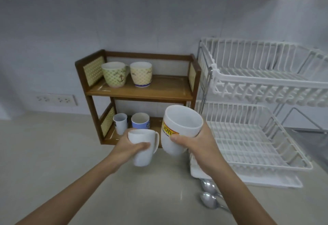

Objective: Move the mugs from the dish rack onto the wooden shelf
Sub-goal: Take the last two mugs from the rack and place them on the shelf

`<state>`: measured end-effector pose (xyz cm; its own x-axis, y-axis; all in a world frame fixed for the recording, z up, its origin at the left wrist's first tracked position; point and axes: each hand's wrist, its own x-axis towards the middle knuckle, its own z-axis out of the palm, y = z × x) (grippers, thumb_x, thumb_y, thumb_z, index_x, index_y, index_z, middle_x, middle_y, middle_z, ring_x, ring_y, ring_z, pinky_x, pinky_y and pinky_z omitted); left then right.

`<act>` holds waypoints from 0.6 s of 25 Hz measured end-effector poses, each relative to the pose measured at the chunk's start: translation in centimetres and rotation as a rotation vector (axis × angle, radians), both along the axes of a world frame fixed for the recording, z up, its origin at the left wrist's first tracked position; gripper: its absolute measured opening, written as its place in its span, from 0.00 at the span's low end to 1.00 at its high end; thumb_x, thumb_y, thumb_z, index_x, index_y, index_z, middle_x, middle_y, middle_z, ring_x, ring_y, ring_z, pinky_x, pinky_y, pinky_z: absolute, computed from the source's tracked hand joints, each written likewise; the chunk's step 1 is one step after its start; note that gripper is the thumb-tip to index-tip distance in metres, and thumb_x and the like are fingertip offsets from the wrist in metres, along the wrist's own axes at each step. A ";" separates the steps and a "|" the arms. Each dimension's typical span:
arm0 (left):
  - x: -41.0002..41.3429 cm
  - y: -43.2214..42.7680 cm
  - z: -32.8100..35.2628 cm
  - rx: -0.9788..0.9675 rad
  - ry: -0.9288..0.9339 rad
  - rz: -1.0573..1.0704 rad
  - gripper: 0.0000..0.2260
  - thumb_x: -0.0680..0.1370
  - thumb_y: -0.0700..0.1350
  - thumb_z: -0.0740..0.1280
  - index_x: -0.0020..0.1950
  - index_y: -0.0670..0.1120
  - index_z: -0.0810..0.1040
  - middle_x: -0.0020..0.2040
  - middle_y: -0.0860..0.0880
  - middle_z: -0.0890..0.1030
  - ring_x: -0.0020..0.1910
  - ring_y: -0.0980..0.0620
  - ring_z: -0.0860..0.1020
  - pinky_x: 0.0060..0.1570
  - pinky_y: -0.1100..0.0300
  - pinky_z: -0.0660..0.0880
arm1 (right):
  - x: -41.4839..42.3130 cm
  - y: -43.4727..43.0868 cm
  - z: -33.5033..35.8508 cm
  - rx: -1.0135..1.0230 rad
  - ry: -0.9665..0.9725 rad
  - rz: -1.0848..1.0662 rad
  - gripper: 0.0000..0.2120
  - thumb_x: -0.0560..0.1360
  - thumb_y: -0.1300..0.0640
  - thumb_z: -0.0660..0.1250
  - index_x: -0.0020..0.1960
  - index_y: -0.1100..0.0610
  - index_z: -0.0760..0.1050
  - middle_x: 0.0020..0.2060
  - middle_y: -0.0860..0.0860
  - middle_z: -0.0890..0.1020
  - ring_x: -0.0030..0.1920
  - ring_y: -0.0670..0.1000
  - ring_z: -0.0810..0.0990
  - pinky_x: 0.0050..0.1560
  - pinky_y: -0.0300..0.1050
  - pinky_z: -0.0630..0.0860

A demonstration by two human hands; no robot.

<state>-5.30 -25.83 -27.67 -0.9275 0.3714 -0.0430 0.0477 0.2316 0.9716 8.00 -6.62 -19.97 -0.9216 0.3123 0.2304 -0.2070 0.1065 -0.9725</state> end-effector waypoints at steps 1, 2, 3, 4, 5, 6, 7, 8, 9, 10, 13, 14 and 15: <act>-1.1 -0.6 -0.4 -0.011 -0.003 0.028 0.25 0.67 0.47 0.78 0.61 0.51 0.74 0.54 0.51 0.81 0.53 0.51 0.80 0.42 0.60 0.80 | -2.1 -1.3 1.1 0.022 0.007 -0.095 0.41 0.51 0.46 0.81 0.61 0.48 0.70 0.54 0.46 0.82 0.55 0.48 0.81 0.52 0.47 0.79; -2.1 -1.1 -0.7 -0.022 -0.012 0.049 0.27 0.66 0.49 0.78 0.62 0.50 0.74 0.55 0.50 0.81 0.54 0.50 0.80 0.45 0.56 0.81 | -4.4 -2.1 2.1 0.043 0.008 -0.207 0.42 0.51 0.44 0.80 0.62 0.48 0.69 0.54 0.45 0.80 0.54 0.47 0.80 0.51 0.46 0.78; -3.0 -1.2 -1.0 -0.033 -0.020 0.071 0.28 0.65 0.50 0.79 0.62 0.50 0.73 0.56 0.49 0.80 0.54 0.49 0.79 0.47 0.53 0.81 | -6.9 -2.4 3.2 0.069 0.018 -0.313 0.43 0.50 0.43 0.80 0.62 0.49 0.67 0.54 0.45 0.79 0.54 0.47 0.79 0.50 0.45 0.77; -3.8 -1.2 -1.1 -0.049 -0.020 0.094 0.30 0.64 0.52 0.79 0.63 0.50 0.72 0.56 0.48 0.80 0.54 0.48 0.79 0.48 0.51 0.81 | -9.4 -2.5 4.2 0.103 0.031 -0.394 0.44 0.51 0.43 0.80 0.62 0.51 0.66 0.53 0.45 0.78 0.53 0.47 0.78 0.49 0.43 0.75; -4.3 -0.9 -1.2 -0.069 -0.008 0.116 0.31 0.63 0.53 0.79 0.63 0.51 0.71 0.57 0.49 0.79 0.54 0.48 0.78 0.50 0.49 0.81 | -11.7 -2.2 5.1 0.137 0.040 -0.452 0.44 0.53 0.44 0.80 0.63 0.53 0.65 0.54 0.47 0.78 0.54 0.49 0.77 0.49 0.43 0.73; -4.8 -0.9 -1.3 -0.093 0.014 0.132 0.33 0.62 0.54 0.79 0.62 0.52 0.69 0.57 0.50 0.77 0.54 0.48 0.77 0.51 0.48 0.80 | -14.0 -2.2 5.8 0.171 0.034 -0.499 0.44 0.55 0.44 0.81 0.64 0.54 0.64 0.56 0.50 0.78 0.55 0.51 0.77 0.49 0.42 0.72; -5.2 -0.8 -1.3 -0.127 0.043 0.140 0.34 0.62 0.55 0.79 0.63 0.53 0.67 0.56 0.51 0.76 0.54 0.49 0.76 0.53 0.47 0.80 | -16.0 -2.0 6.2 0.207 0.002 -0.546 0.45 0.56 0.44 0.81 0.65 0.56 0.64 0.58 0.53 0.78 0.57 0.53 0.77 0.49 0.43 0.71; -5.3 0.0 -1.3 -0.168 0.071 0.148 0.37 0.61 0.56 0.79 0.64 0.54 0.65 0.56 0.51 0.74 0.54 0.49 0.75 0.53 0.47 0.79 | -17.4 -0.8 6.3 0.249 -0.056 -0.595 0.45 0.56 0.43 0.80 0.65 0.57 0.63 0.59 0.55 0.78 0.58 0.56 0.77 0.49 0.44 0.71; -5.5 0.7 -1.4 -0.194 0.089 0.159 0.39 0.61 0.57 0.79 0.65 0.54 0.63 0.55 0.52 0.73 0.54 0.49 0.74 0.53 0.47 0.79 | -18.5 0.0 6.3 0.301 -0.120 -0.632 0.46 0.56 0.42 0.80 0.65 0.58 0.63 0.60 0.56 0.78 0.59 0.57 0.77 0.50 0.46 0.71; -5.9 0.9 -1.6 -0.197 0.093 0.168 0.40 0.60 0.57 0.79 0.66 0.54 0.63 0.55 0.52 0.72 0.53 0.50 0.73 0.53 0.48 0.79 | -19.6 0.5 6.1 0.348 -0.171 -0.649 0.47 0.56 0.41 0.79 0.65 0.59 0.63 0.60 0.58 0.78 0.59 0.59 0.77 0.52 0.48 0.73; -7.0 1.9 -1.9 -0.186 0.112 0.137 0.40 0.58 0.57 0.80 0.63 0.56 0.62 0.53 0.55 0.71 0.51 0.52 0.72 0.47 0.52 0.78 | -22.0 1.8 6.0 0.339 -0.208 -0.651 0.48 0.57 0.40 0.79 0.67 0.59 0.61 0.62 0.59 0.76 0.62 0.60 0.75 0.57 0.51 0.73; -7.4 2.2 -1.9 -0.192 0.134 0.113 0.39 0.57 0.57 0.80 0.61 0.58 0.62 0.52 0.56 0.71 0.51 0.52 0.72 0.45 0.55 0.76 | -22.6 2.1 5.9 0.344 -0.206 -0.643 0.48 0.58 0.40 0.79 0.68 0.59 0.61 0.63 0.58 0.76 0.62 0.59 0.75 0.58 0.51 0.72; -7.8 2.4 -1.9 -0.197 0.153 0.091 0.39 0.56 0.58 0.79 0.59 0.59 0.61 0.51 0.56 0.71 0.51 0.52 0.73 0.44 0.57 0.74 | -23.1 2.3 5.8 0.363 -0.213 -0.640 0.47 0.59 0.40 0.79 0.68 0.59 0.61 0.63 0.58 0.76 0.62 0.59 0.74 0.58 0.50 0.72</act>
